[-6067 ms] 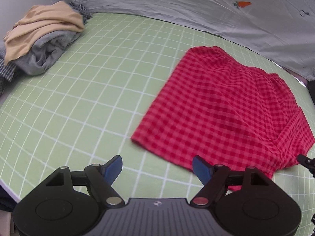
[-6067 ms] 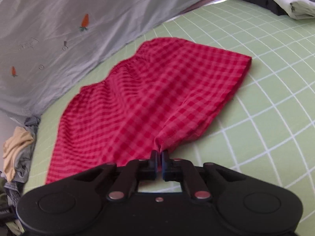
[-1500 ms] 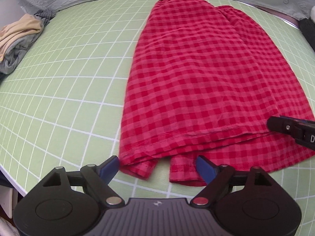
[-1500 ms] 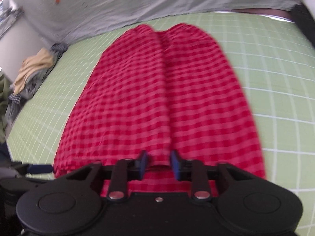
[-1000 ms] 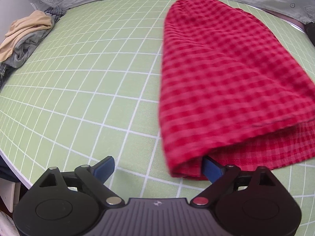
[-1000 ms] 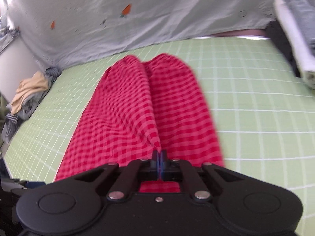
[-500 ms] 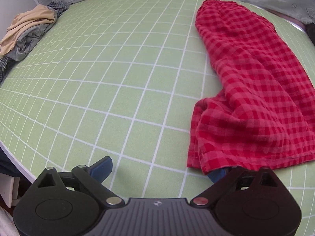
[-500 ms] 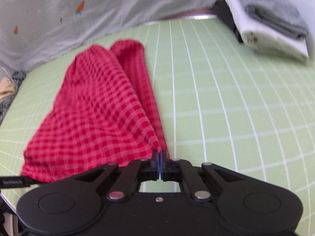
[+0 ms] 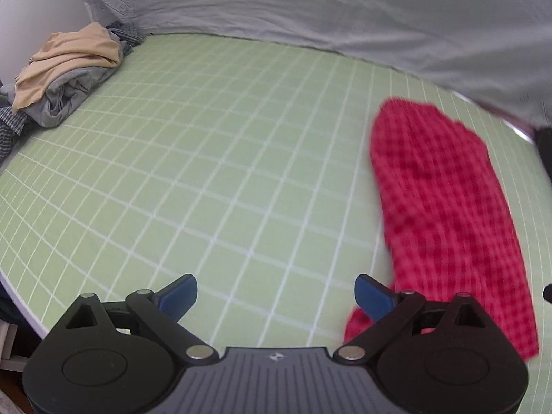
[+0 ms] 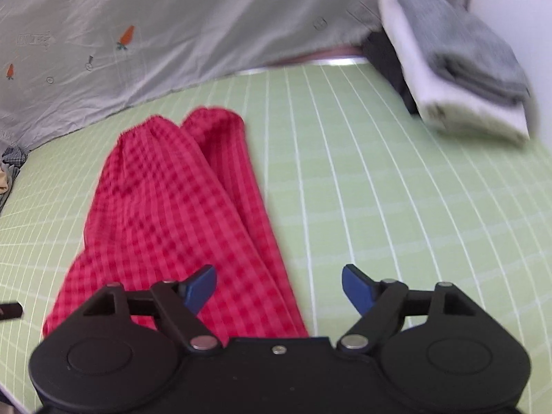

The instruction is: Fold clothes

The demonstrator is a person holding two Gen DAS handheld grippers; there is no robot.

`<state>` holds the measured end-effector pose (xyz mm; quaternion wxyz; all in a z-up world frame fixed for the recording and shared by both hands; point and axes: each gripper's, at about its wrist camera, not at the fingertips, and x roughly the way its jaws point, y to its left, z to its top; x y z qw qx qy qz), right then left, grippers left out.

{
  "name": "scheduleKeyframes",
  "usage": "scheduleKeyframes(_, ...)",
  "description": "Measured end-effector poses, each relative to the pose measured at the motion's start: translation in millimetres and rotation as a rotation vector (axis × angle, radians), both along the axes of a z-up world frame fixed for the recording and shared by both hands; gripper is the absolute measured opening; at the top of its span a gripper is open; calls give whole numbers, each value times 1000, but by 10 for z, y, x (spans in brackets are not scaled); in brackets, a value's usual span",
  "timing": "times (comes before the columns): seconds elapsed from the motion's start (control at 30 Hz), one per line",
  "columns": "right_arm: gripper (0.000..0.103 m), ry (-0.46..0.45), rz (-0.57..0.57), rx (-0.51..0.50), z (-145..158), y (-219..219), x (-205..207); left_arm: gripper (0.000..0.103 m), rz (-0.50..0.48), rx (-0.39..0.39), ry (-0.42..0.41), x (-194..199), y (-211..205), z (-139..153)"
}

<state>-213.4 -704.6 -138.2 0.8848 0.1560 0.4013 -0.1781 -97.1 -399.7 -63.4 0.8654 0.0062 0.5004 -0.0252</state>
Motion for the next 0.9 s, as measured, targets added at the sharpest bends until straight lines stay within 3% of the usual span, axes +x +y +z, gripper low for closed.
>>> scheduleKeyframes(0.23,81,-76,24,-41,188,15,719,97,-17,-19,0,641,-54,-78)
scheduleKeyframes(0.3,71,-89,44,-23,172,-12,967,97,-17,-23,13,838,-57,-118)
scheduleKeyframes(0.37,55,-95,77,2,150,-25,1251,97,-22,-27,23,1024,-66,-166)
scheduleKeyframes(0.47,45,-98,159,7,100,32,1677,97,-25,-28,27,1275,-84,-243)
scheduleKeyframes(0.53,40,-102,213,12,34,98,1890,97,-22,-39,26,1416,-89,-292)
scheduleKeyframes(0.73,41,-104,288,30,-118,261,2244,97,-49,-38,40,1644,-101,-396)
scheduleKeyframes(0.83,2,-104,307,37,-173,335,2348,97,-61,-25,52,1666,-94,-430)
scheduleKeyframes(0.9,1,-104,320,42,-210,383,2418,97,-62,-24,63,1668,-90,-450)
